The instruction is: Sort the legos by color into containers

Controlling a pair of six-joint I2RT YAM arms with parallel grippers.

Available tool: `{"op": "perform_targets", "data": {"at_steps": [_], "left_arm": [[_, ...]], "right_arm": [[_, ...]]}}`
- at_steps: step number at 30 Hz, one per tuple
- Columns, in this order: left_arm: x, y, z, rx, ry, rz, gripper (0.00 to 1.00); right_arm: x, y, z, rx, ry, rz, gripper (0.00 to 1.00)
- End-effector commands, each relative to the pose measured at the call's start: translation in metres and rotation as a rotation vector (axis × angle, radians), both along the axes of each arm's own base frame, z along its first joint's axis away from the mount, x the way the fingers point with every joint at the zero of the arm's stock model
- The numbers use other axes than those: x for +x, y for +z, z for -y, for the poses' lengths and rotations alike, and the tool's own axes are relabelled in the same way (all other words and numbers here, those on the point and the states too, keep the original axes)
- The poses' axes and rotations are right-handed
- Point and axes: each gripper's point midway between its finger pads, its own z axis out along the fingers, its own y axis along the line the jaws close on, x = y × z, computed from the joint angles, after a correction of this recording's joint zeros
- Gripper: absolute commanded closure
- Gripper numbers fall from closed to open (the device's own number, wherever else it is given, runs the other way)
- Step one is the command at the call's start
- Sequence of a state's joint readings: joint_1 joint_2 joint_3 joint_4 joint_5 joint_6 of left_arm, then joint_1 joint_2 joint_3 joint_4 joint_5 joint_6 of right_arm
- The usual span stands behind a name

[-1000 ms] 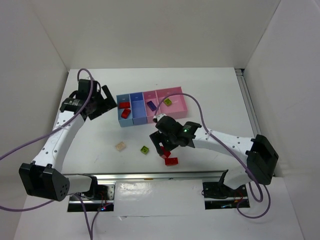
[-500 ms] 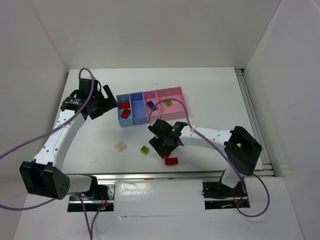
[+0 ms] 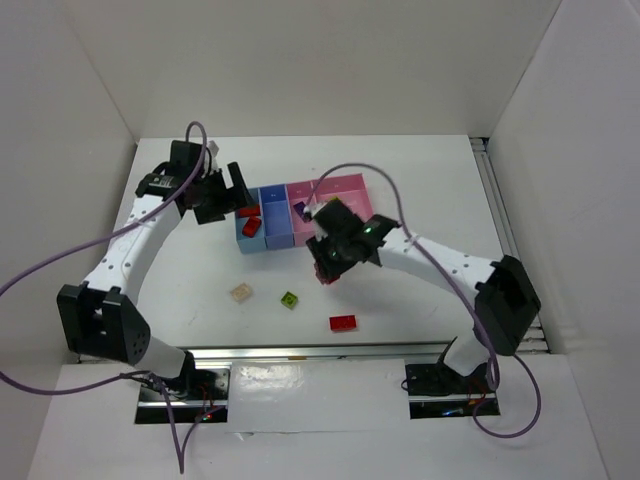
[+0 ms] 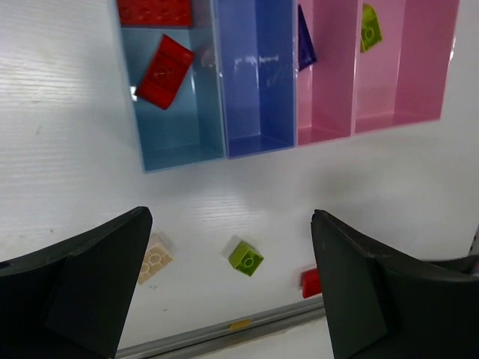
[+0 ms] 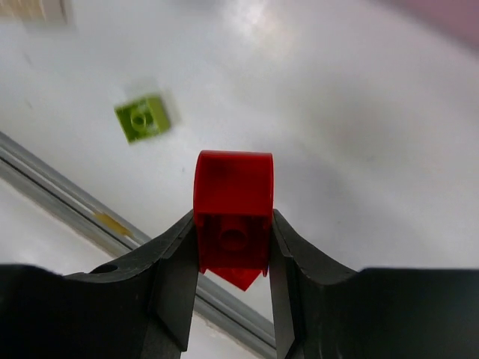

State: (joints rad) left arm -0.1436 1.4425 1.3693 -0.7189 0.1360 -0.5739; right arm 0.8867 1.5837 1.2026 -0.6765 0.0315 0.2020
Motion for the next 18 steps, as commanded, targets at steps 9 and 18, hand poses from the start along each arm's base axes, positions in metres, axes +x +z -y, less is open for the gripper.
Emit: {"op": "perform_targets", "data": {"at_steps": [9, 18], "left_arm": [[-0.031, 0.066, 0.110, -0.441, -0.713, 0.181, 0.05], [-0.081, 0.094, 0.179, -0.582, -1.042, 0.276, 0.01]], "right_arm": [[0.056, 0.194, 0.011, 0.866, 0.035, -0.056, 0.80], [0.060, 0.225, 0.008, 1.017, 0.110, -0.075, 0.80]]}}
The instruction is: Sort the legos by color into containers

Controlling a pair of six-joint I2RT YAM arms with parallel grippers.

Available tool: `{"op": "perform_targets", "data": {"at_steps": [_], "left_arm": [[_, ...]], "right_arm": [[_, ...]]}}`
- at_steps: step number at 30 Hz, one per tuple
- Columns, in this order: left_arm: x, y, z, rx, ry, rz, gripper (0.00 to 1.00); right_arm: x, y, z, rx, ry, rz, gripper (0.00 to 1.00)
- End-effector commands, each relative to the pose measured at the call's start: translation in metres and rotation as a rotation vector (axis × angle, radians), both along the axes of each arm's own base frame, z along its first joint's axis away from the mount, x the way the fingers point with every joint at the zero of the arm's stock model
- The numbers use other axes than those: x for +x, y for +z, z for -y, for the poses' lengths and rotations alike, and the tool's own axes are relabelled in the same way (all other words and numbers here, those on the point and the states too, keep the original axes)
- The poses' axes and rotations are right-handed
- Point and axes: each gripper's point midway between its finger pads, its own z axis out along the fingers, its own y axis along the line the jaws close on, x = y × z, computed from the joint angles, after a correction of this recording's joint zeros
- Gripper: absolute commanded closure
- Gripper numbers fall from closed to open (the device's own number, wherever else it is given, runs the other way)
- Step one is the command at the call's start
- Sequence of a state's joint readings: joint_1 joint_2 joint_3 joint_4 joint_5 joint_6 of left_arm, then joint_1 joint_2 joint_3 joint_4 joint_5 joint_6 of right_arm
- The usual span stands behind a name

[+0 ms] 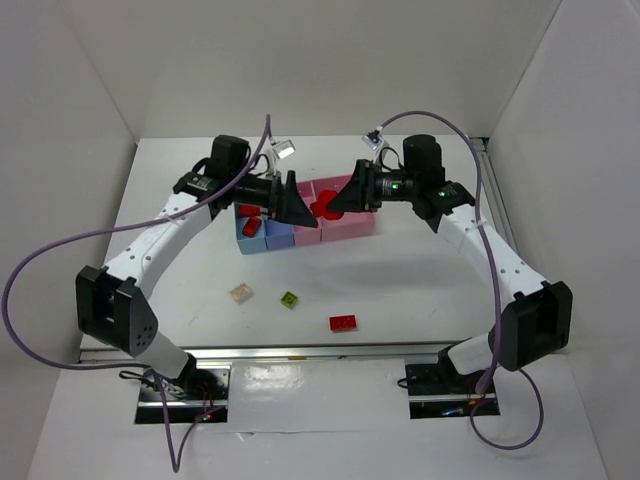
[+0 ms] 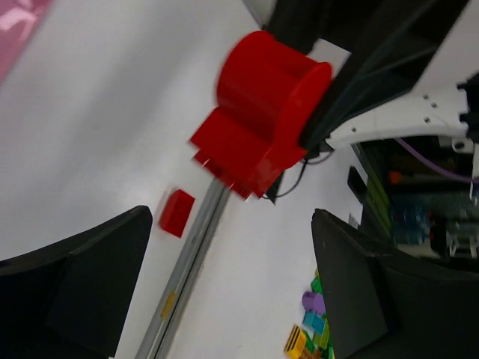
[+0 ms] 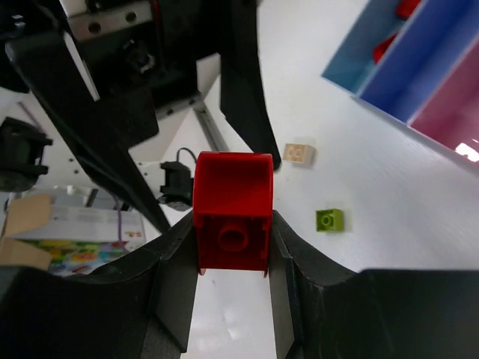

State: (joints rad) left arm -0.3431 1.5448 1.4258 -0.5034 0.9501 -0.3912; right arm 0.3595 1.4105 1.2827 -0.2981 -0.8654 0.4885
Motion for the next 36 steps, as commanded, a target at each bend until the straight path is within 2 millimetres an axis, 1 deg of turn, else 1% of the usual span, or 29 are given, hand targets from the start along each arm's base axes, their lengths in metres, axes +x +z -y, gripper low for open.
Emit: {"op": "perform_targets", "data": {"at_steps": [1, 3, 5, 6, 8, 9, 11, 12, 14, 15, 16, 17, 18, 20, 21, 22, 23, 25, 26, 27, 28, 29, 30, 31, 32, 33, 34, 35, 36], "left_arm": [[-0.018, 0.029, 0.018, -0.121, -0.140, 0.119, 0.00], [-0.020, 0.034, 0.020, -0.152, -0.165, 0.125, 0.00], [-0.022, 0.044, 0.023, -0.202, -0.197, 0.147, 0.00], [-0.023, 0.043, 0.023, -0.212, -0.207, 0.143, 0.02], [-0.024, 0.049, 0.024, -0.234, -0.223, 0.162, 0.05], [-0.023, 0.048, 0.025, -0.237, -0.224, 0.171, 0.07], [-0.026, 0.050, 0.025, -0.252, -0.238, 0.159, 0.13], [-0.024, 0.052, 0.026, -0.260, -0.241, 0.187, 0.16], [-0.029, 0.051, 0.025, -0.270, -0.261, 0.156, 0.20], [-0.027, 0.056, 0.026, -0.282, -0.262, 0.182, 0.23], [-0.030, 0.052, 0.025, -0.283, -0.269, 0.156, 0.26], [-0.029, 0.053, 0.026, -0.285, -0.270, 0.165, 0.29], [-0.029, 0.053, 0.026, -0.285, -0.270, 0.165, 0.40], [-0.028, 0.052, 0.026, -0.282, -0.262, 0.167, 0.57], [-0.028, 0.050, 0.025, -0.278, -0.262, 0.160, 0.69], [-0.031, 0.049, 0.024, -0.268, -0.261, 0.136, 0.95], [-0.027, 0.047, 0.022, -0.253, -0.245, 0.146, 1.00], [-0.019, 0.036, 0.010, -0.227, -0.195, 0.094, 1.00], [-0.021, 0.023, 0.004, -0.217, -0.177, 0.056, 1.00], [-0.019, 0.021, -0.007, -0.206, -0.137, 0.063, 1.00], [-0.016, 0.012, -0.014, -0.178, -0.094, 0.044, 1.00], [-0.008, -0.002, -0.022, -0.133, -0.045, 0.049, 1.00], [-0.005, -0.014, -0.032, -0.085, 0.013, -0.011, 1.00], [0.006, -0.021, -0.045, -0.033, 0.092, -0.031, 1.00], [0.018, -0.026, -0.053, 0.022, 0.145, -0.032, 1.00], [0.027, -0.050, -0.068, 0.161, 0.262, -0.096, 1.00], [0.036, -0.062, -0.078, 0.239, 0.334, -0.128, 1.00], [0.046, -0.078, -0.087, 0.312, 0.397, -0.171, 1.00], [0.058, -0.087, -0.102, 0.398, 0.500, -0.182, 1.00]], "right_arm": [[-0.009, 0.032, -0.007, 0.106, 0.100, 0.065, 0.80], [-0.010, 0.032, -0.008, 0.108, 0.114, 0.054, 0.80], [-0.012, 0.033, -0.008, 0.112, 0.126, 0.052, 0.80], [-0.013, 0.035, -0.009, 0.118, 0.137, 0.061, 0.80], [-0.013, 0.035, -0.009, 0.121, 0.134, 0.051, 0.80], [-0.014, 0.037, -0.009, 0.127, 0.145, 0.061, 0.80], [-0.014, 0.032, -0.010, 0.135, 0.139, 0.032, 0.80], [-0.016, 0.032, -0.010, 0.138, 0.149, 0.030, 0.80], [-0.018, 0.032, -0.013, 0.145, 0.156, 0.028, 0.80], [-0.019, 0.030, -0.013, 0.142, 0.155, 0.016, 0.80], [-0.018, 0.024, -0.013, 0.130, 0.156, -0.004, 0.80], [-0.018, 0.024, -0.013, 0.127, 0.158, 0.006, 0.80], [-0.019, 0.021, -0.012, 0.122, 0.157, -0.012, 0.80], [-0.018, 0.021, -0.011, 0.111, 0.152, -0.002, 0.80], [-0.014, 0.014, -0.009, 0.097, 0.136, -0.014, 0.80], [-0.012, 0.007, -0.004, 0.073, 0.117, -0.031, 0.80], [-0.008, 0.008, -0.001, 0.067, 0.096, -0.037, 0.80], [-0.001, 0.014, 0.014, 0.063, 0.042, -0.008, 0.80], [0.004, 0.013, 0.020, 0.055, 0.006, -0.003, 0.80], [0.010, 0.011, 0.031, 0.054, -0.028, -0.007, 0.80], [0.012, 0.012, 0.037, 0.048, -0.056, -0.005, 0.80], [0.017, 0.009, 0.042, 0.032, -0.088, -0.009, 0.80], [0.019, 0.005, 0.043, 0.019, -0.101, -0.010, 0.80], [0.022, 0.003, 0.048, 0.009, -0.125, -0.019, 0.80], [0.027, -0.002, 0.051, -0.016, -0.158, -0.020, 0.80], [0.030, -0.003, 0.053, -0.032, -0.177, -0.012, 0.80], [0.029, -0.006, 0.051, -0.045, -0.184, -0.019, 0.80], [0.029, -0.009, 0.049, -0.060, -0.195, -0.027, 0.80], [0.038, -0.014, 0.054, -0.092, -0.245, -0.021, 0.80]]}}
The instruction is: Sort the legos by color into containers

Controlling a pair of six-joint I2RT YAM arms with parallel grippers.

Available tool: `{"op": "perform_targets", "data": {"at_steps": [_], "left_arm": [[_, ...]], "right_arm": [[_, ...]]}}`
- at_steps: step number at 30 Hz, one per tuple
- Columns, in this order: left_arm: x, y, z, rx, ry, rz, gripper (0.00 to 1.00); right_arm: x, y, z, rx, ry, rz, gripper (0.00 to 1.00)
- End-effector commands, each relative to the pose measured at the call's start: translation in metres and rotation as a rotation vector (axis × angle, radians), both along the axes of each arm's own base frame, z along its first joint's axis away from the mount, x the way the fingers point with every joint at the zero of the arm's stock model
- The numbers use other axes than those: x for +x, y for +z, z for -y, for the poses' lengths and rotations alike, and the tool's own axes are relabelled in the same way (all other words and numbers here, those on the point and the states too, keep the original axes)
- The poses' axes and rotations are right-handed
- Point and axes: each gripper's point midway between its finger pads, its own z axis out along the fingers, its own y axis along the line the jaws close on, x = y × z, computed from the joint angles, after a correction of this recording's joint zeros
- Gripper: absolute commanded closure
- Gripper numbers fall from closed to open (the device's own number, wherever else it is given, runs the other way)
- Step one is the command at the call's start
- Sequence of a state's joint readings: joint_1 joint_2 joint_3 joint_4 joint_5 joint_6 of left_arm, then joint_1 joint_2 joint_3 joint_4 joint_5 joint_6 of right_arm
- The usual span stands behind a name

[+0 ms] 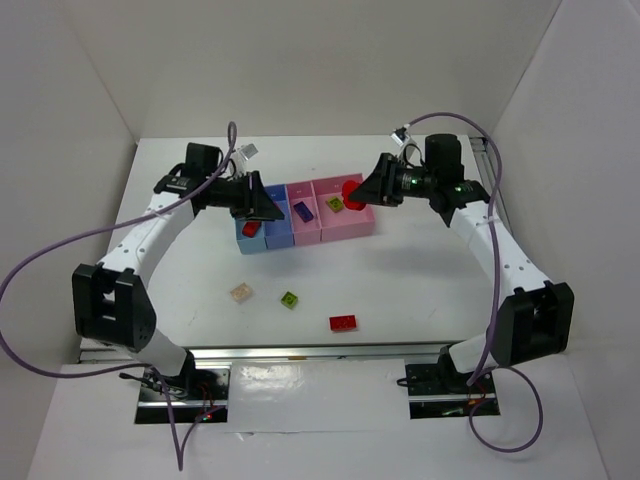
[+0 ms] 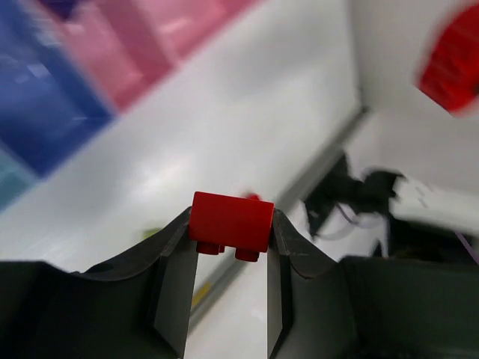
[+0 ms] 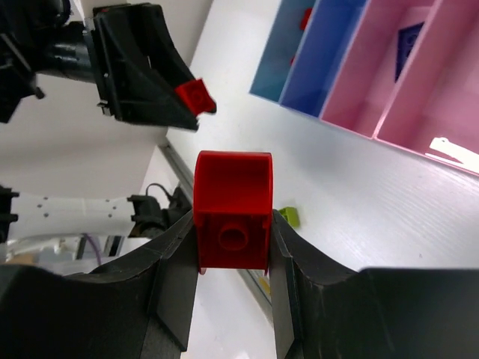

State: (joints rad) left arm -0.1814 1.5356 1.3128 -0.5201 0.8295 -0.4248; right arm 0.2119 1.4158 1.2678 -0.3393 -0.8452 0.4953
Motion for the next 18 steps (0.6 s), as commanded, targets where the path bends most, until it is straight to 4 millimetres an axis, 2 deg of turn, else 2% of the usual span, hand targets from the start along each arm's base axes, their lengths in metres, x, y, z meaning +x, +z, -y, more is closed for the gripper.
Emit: {"op": "perform_targets", "data": {"at_steps": [1, 3, 6, 7, 10, 13, 14, 15, 16, 17, 18], "left_arm": [[0.025, -0.047, -0.047, 0.339, 0.267, -0.117, 1.00], [0.040, -0.054, -0.062, 0.412, 0.369, -0.122, 1.00], [0.052, -0.056, -0.076, 0.470, 0.472, -0.123, 1.00], [0.060, -0.065, -0.084, 0.510, 0.513, -0.125, 1.00], [0.069, -0.077, -0.099, 0.547, 0.576, -0.158, 1.00], [0.078, -0.089, -0.098, 0.556, 0.571, -0.176, 0.99], [0.083, -0.095, -0.097, 0.558, 0.574, -0.193, 0.96], [0.089, -0.093, -0.099, 0.566, 0.587, -0.182, 0.90], [0.092, -0.095, -0.100, 0.574, 0.603, -0.184, 0.59], [0.090, -0.096, -0.102, 0.585, 0.607, -0.190, 0.40], [0.093, -0.097, -0.104, 0.592, 0.613, -0.188, 0.26]], "right_arm": [[0.006, -0.001, 0.005, -0.086, -0.088, 0.039, 0.80], [0.012, -0.004, 0.009, -0.103, -0.130, 0.036, 0.80], [0.009, -0.005, 0.008, -0.109, -0.132, 0.038, 0.80], [0.011, -0.008, 0.007, -0.112, -0.132, 0.029, 0.80], [0.009, -0.015, 0.006, -0.130, -0.125, 0.012, 0.80], [0.007, -0.015, 0.001, -0.146, -0.120, 0.022, 0.79], [0.006, -0.016, -0.001, -0.150, -0.119, 0.023, 0.79], [0.009, -0.017, 0.001, -0.159, -0.134, 0.025, 0.78], [0.009, -0.017, 0.001, -0.160, -0.134, 0.025, 0.77], [0.008, -0.022, -0.003, -0.158, -0.129, 0.009, 0.77], [0.008, -0.022, -0.003, -0.158, -0.129, 0.009, 0.76]]}}
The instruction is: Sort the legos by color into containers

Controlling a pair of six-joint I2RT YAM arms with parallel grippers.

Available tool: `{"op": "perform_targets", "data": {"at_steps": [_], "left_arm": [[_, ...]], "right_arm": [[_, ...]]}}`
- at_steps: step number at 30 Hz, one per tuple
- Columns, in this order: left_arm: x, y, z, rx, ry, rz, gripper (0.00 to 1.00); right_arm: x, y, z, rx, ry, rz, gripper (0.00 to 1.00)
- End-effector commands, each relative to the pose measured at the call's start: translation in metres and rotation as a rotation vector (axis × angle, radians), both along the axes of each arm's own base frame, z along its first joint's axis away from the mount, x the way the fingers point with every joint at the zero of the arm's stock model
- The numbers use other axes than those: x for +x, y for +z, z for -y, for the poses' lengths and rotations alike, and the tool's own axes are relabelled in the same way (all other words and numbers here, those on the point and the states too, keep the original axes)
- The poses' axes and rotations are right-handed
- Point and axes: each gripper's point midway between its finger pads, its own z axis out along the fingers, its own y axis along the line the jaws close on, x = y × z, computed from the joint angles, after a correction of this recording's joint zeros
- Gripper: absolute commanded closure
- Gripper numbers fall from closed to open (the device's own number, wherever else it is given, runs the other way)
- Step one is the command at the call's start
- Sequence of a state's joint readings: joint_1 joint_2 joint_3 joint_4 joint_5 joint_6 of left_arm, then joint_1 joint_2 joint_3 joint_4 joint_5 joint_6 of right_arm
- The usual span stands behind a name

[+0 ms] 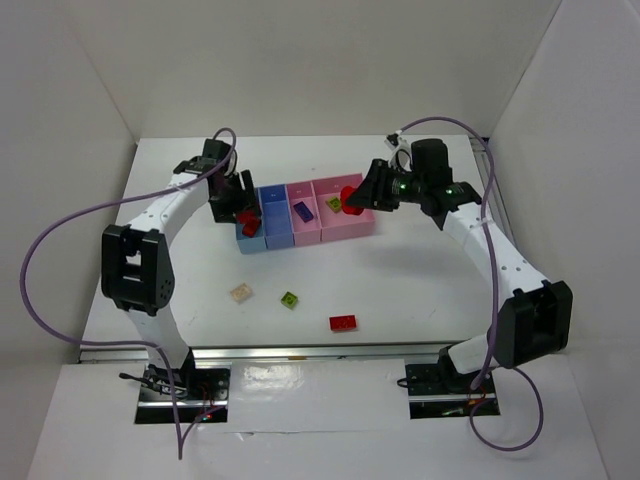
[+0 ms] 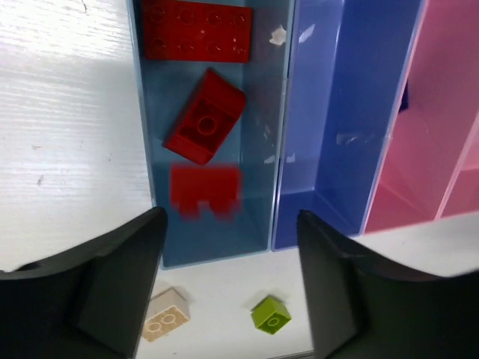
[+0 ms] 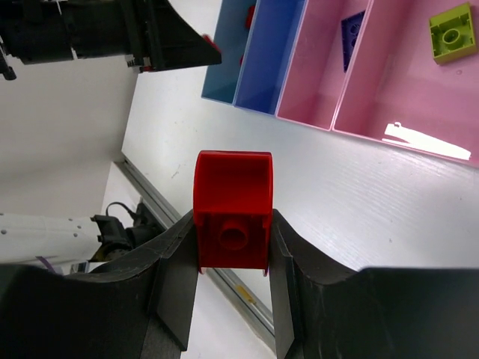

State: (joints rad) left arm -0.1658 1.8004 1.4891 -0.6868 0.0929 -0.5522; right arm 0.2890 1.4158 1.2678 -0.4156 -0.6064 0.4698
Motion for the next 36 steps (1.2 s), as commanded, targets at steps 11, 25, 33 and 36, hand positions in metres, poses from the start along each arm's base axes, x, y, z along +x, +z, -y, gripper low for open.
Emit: {"op": "perform_targets", "data": {"at_steps": [11, 25, 33, 36], "left_arm": [[0.024, 0.099, 0.003, -0.033, -0.011, 0.252, 0.00], [0.004, 0.181, -0.097, -0.063, 0.451, 0.382, 0.00], [-0.009, 0.198, -0.107, -0.069, 0.445, 0.410, 0.00], [-0.012, 0.197, -0.103, -0.079, 0.424, 0.409, 0.00]], "right_arm": [[-0.004, -0.001, -0.060, -0.064, 0.091, 0.062, 0.75], [0.051, -0.034, -0.209, -0.098, 0.334, 0.141, 0.73], [0.078, -0.072, -0.252, -0.110, 0.346, 0.145, 0.67], [0.076, -0.072, -0.264, -0.091, 0.363, 0.147, 0.49]]}}
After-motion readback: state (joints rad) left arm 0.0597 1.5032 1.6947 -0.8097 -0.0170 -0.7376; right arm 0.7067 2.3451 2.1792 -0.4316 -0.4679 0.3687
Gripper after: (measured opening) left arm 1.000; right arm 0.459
